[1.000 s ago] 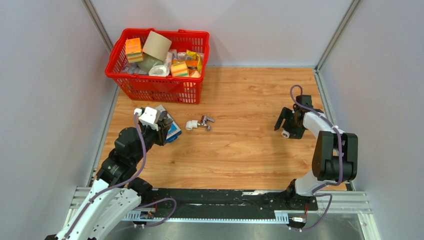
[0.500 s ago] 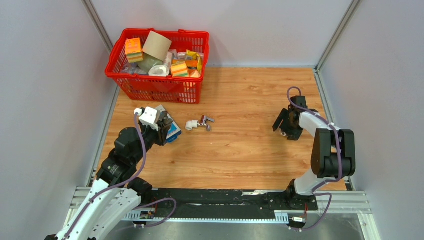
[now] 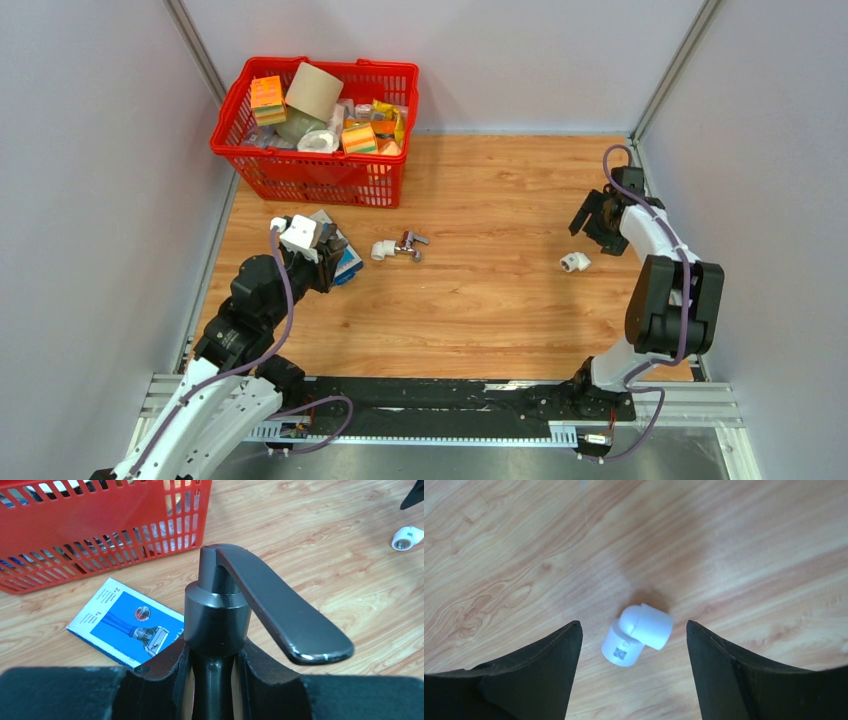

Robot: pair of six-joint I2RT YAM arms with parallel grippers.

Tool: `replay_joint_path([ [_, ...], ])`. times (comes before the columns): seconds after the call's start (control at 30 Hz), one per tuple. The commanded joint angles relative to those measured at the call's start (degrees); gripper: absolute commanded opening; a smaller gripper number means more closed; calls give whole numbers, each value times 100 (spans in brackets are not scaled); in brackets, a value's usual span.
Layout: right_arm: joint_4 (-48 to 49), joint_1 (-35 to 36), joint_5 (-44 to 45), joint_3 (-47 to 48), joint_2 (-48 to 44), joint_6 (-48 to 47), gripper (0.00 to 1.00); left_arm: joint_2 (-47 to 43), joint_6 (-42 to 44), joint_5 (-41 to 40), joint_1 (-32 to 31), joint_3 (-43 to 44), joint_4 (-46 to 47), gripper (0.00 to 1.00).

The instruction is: Install the water faucets

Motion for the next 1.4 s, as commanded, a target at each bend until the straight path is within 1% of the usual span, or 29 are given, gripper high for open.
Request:
replay_joint_path([
  [0.0, -106, 10, -366, 353, 492, -473, 78, -59, 97, 52, 23, 30, 253, 0],
  [0.1, -88, -26, -463, 336, 668, -517, 78, -59, 97, 69, 32, 30, 262, 0],
  [0.23, -44, -35, -629, 64, 669, -438, 77, -76, 106, 87, 23, 30, 262, 0],
  [0.33, 35, 9, -919, -244, 397, -315, 74, -85, 106, 96, 14, 21, 270, 0],
  [0.53, 140, 176, -1579, -912, -218, -148, 75, -85, 97, 140, 23, 30, 279, 0],
  [0.67, 219, 194, -1132, -1036, -649, -209, 78, -76, 97, 175, 23, 21, 279, 0],
  [0.8, 281, 229, -1307, -1176, -983, -315, 85, -68, 88, 193, 14, 21, 288, 0],
  [0.97, 272, 229, -1018, -1396, -1256, -411, 90, -59, 79, 236, 23, 4, 305, 0],
  [1.13, 298, 229, -1271, -1484, -1037, -429, 88, -41, 88, 254, 14, -5, 314, 0],
  [1.3, 509, 290, -1755, -1537, -984, -377, 80, -15, 88, 254, 14, -5, 314, 0],
  [1.37, 527, 378, -1834, -1537, -984, -333, 80, 3, 97, 254, 23, 4, 323, 0],
])
